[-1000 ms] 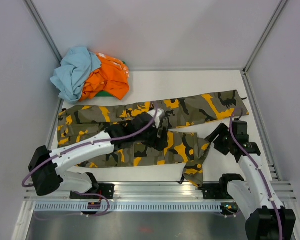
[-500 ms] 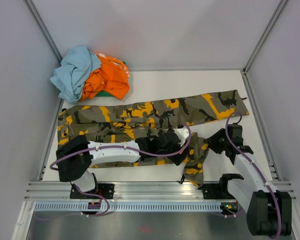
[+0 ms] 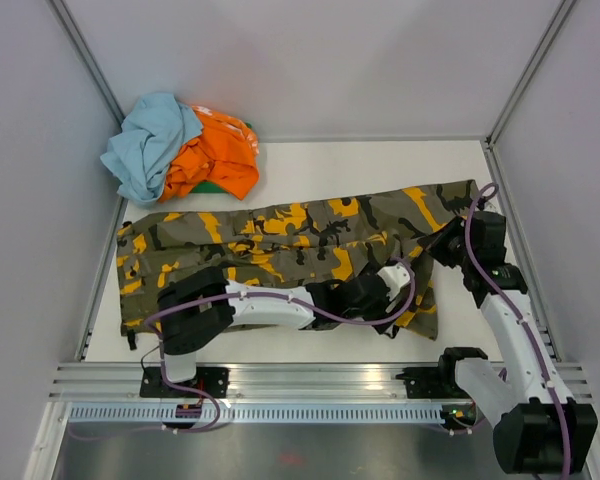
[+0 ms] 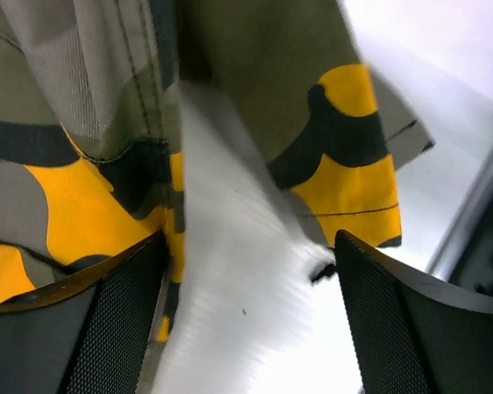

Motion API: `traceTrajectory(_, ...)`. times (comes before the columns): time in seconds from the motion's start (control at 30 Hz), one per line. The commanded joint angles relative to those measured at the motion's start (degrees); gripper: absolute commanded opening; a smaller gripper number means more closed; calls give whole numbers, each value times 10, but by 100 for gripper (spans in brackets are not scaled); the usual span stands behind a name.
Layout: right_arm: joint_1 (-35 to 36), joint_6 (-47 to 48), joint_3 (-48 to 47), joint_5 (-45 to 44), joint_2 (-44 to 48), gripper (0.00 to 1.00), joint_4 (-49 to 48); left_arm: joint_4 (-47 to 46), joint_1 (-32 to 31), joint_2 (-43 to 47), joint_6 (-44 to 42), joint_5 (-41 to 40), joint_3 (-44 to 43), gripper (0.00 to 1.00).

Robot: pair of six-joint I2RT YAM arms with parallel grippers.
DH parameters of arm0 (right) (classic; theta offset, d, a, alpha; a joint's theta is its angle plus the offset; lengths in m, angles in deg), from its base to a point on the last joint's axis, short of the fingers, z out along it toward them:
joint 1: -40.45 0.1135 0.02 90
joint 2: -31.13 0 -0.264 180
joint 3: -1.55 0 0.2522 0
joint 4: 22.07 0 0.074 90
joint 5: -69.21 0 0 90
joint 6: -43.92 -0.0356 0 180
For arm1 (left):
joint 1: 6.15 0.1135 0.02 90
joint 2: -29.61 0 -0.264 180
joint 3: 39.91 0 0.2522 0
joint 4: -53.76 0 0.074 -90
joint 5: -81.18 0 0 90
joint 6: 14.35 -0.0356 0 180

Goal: Fold and stack the trousers
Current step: Flatten the trousers out

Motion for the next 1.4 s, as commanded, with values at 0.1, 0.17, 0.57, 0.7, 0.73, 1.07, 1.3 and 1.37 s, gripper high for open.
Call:
traceTrajectory(0.1, -1, 57, -54, 16, 43, 0, 81, -18, -2, -51, -15, -81, -54, 77)
traceTrajectory(0.17, -1, 74, -46, 14, 55, 0, 95, -7, 2, -54, -1, -101, -59, 68)
traceTrajectory(0.57, -2, 155, -70, 63, 23, 67, 205, 3, 49, -51, 57, -112, 15, 3)
traceTrajectory(0.7, -2, 130, -104, -13, -2, 89, 241, 2, 59, -14, 94, -108, 68, 2)
traceTrajectory(0.73, -2, 116, -105, -26, -6, 93, 248, 3, 61, -6, 97, -110, 78, 2)
traceTrajectory(1.07, -1, -102, 38, -86, 133, 91, 285, 95, 92, 14, 167, -139, 76, 2)
traceTrajectory(1.3, -2, -129, 104, -117, 160, 84, 262, 124, 143, 25, 169, -153, 103, 2)
traceTrajectory(1.37, -2, -127, 129, -133, 139, 81, 231, 112, 143, 35, 144, -160, 112, 2)
